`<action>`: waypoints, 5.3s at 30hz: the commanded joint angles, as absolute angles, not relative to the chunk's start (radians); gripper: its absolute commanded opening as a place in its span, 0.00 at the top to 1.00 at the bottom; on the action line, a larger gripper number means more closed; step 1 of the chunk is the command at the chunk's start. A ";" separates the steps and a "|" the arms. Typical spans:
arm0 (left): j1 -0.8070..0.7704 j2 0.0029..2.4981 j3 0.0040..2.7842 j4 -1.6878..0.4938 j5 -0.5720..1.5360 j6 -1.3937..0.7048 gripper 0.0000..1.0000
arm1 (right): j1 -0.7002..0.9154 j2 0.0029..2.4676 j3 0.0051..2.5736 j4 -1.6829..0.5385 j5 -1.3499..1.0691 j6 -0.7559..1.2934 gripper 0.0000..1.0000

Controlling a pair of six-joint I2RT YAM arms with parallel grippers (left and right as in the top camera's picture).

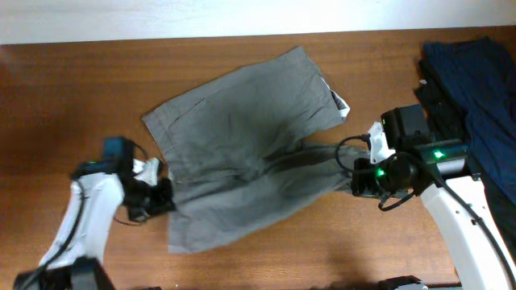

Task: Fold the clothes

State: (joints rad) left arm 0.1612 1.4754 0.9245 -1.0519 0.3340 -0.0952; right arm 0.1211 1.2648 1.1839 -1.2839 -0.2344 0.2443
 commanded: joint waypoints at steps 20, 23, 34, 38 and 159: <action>0.299 1.374 1.039 -1.274 0.252 -0.052 0.42 | 0.117 1.256 1.206 -1.373 -0.524 -0.131 0.96; 0.299 1.374 0.966 -1.255 0.307 -0.064 0.39 | 0.117 1.256 1.206 -1.338 -0.602 -0.141 0.96; 0.296 1.374 0.693 -1.028 0.358 -0.145 0.45 | 0.117 1.256 1.206 -1.331 -0.602 -0.134 0.96; 0.295 1.374 0.691 -1.021 0.286 -0.198 0.44 | 0.117 1.256 1.206 -1.331 -0.601 -0.125 0.96; 0.054 1.510 1.729 -1.604 0.138 -0.215 0.36 | -0.159 1.497 1.111 -0.671 -0.138 0.230 0.01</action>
State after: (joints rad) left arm 0.0525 1.5089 1.8103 -1.6077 0.1043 -0.1543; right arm -0.1215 1.4849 1.1095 -0.5983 -0.2646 0.1398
